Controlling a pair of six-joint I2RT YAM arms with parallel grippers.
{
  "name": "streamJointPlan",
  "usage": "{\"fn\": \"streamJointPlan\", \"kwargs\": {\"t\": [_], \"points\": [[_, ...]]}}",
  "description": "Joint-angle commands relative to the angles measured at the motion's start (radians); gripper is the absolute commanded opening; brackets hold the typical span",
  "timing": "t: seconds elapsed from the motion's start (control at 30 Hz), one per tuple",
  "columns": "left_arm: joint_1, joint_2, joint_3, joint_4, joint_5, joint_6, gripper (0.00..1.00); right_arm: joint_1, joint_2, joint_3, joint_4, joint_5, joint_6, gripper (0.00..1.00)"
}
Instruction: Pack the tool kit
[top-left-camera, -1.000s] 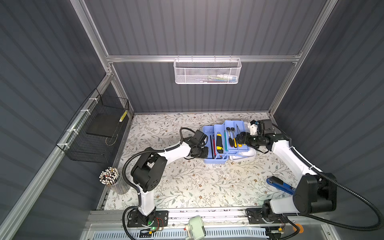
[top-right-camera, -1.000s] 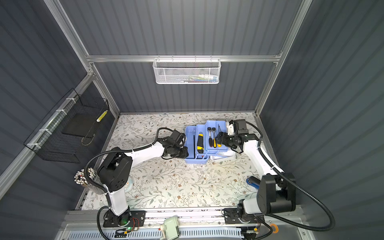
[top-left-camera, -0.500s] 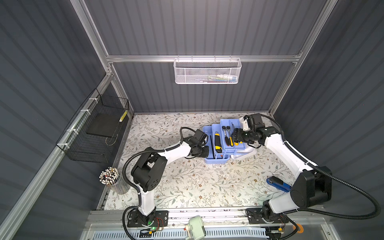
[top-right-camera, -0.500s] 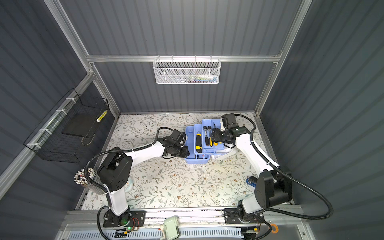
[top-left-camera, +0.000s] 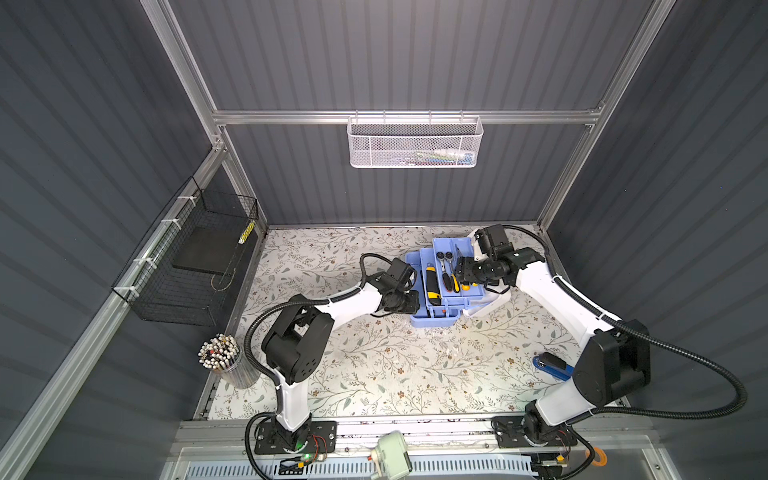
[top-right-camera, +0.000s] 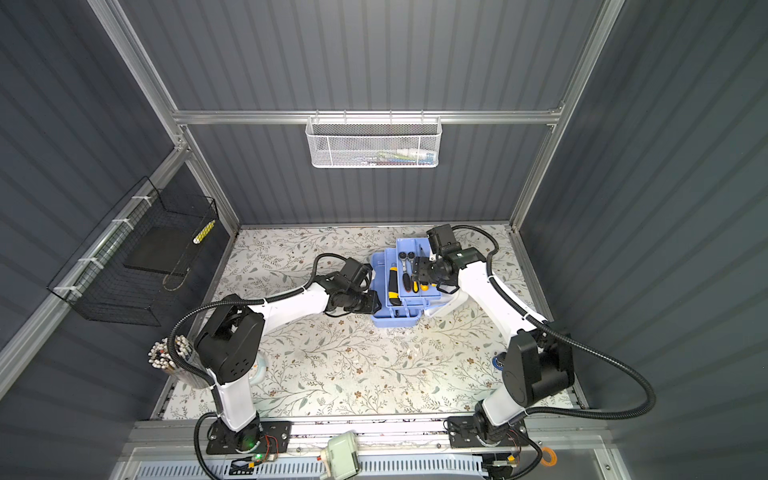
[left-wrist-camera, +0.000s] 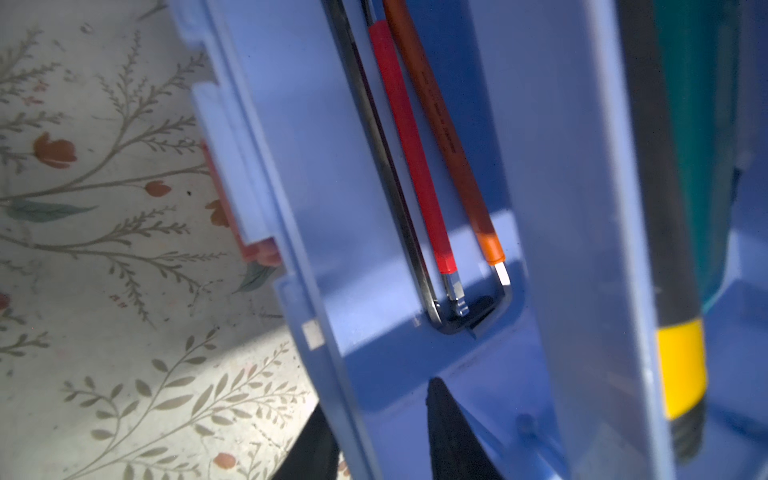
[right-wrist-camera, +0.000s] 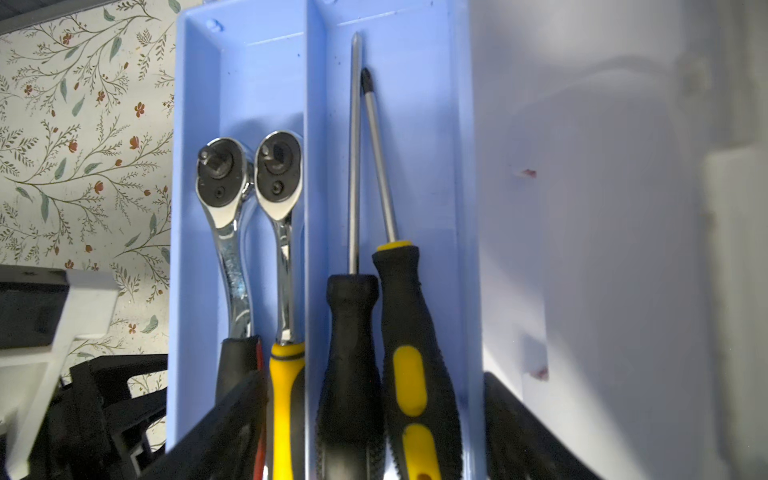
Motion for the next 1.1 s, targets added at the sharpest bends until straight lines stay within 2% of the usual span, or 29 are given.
{"fn": "streamJointPlan", "kwargs": {"t": [0.0, 0.23, 0.47, 0.6, 0.83, 1.07], "points": [[-0.001, -0.087, 0.002, -0.019, -0.038, -0.012, 0.40, 0.019, 0.008, 0.038, 0.015, -0.014, 0.003, 0.80], [0.000, -0.150, 0.033, -0.020, -0.077, -0.005, 0.48, 0.028, 0.016, 0.044, 0.011, -0.005, 0.002, 0.80], [-0.001, -0.051, 0.155, -0.045, -0.026, 0.036, 0.48, 0.032, 0.028, 0.059, 0.002, 0.001, -0.004, 0.80], [0.000, -0.013, 0.176, -0.031, -0.012, 0.044, 0.47, 0.035, 0.031, 0.062, -0.004, 0.007, -0.006, 0.80], [0.000, 0.065, 0.242, -0.068, -0.016, 0.067, 0.40, 0.038, 0.036, 0.069, -0.009, 0.015, -0.010, 0.80], [0.000, 0.092, 0.241, -0.071, -0.041, 0.076, 0.30, 0.042, 0.044, 0.084, -0.016, 0.015, -0.016, 0.80]]}}
